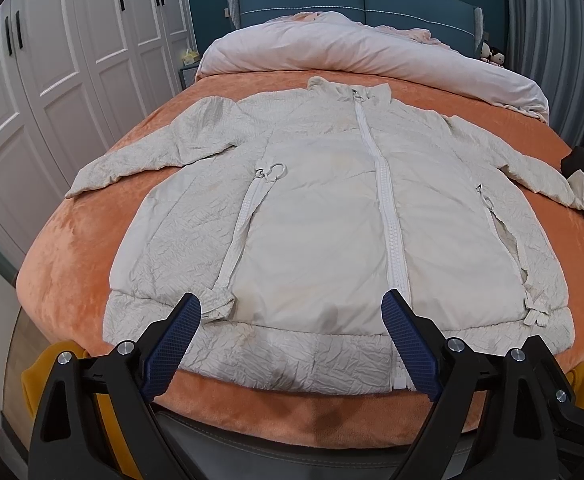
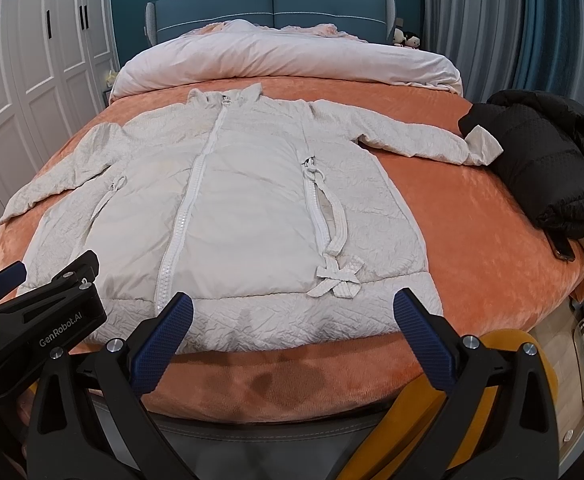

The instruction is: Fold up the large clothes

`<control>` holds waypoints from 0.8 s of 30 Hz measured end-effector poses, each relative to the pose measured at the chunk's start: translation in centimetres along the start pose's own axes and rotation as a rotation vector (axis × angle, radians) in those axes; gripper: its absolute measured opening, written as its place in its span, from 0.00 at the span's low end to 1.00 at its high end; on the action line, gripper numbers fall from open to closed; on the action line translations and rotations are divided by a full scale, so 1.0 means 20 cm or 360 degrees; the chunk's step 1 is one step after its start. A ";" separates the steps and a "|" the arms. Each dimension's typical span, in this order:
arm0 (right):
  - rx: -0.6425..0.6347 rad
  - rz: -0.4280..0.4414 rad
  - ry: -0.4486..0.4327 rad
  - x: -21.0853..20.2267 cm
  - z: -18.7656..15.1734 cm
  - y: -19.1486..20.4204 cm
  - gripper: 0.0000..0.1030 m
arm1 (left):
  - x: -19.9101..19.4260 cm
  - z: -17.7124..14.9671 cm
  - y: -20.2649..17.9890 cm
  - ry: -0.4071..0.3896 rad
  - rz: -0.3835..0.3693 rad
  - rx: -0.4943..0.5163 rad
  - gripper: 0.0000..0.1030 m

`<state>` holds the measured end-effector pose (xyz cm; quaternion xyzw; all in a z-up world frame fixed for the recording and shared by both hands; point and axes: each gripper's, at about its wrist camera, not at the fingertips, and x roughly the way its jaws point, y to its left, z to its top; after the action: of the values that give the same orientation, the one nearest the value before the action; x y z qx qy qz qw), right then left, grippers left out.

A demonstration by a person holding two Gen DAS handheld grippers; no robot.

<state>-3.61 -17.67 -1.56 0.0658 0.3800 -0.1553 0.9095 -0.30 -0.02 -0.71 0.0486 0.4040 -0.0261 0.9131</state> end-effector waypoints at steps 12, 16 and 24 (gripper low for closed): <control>0.0001 0.0002 0.0029 0.03 -0.02 0.00 0.95 | 0.04 -0.06 0.00 0.0025 0.0004 0.0007 0.86; -0.0019 0.0013 0.0043 0.07 -0.01 0.01 0.95 | 0.07 -0.04 -0.01 0.0052 -0.0001 0.0013 0.86; 0.0126 0.0031 0.0067 0.29 0.16 -0.28 0.95 | 0.21 0.12 0.10 0.0069 -0.0014 -0.0089 0.88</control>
<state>0.58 -25.19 -3.48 0.1088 0.3920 -0.1601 0.8994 4.53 1.75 -2.12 0.0218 0.4246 -0.0177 0.9049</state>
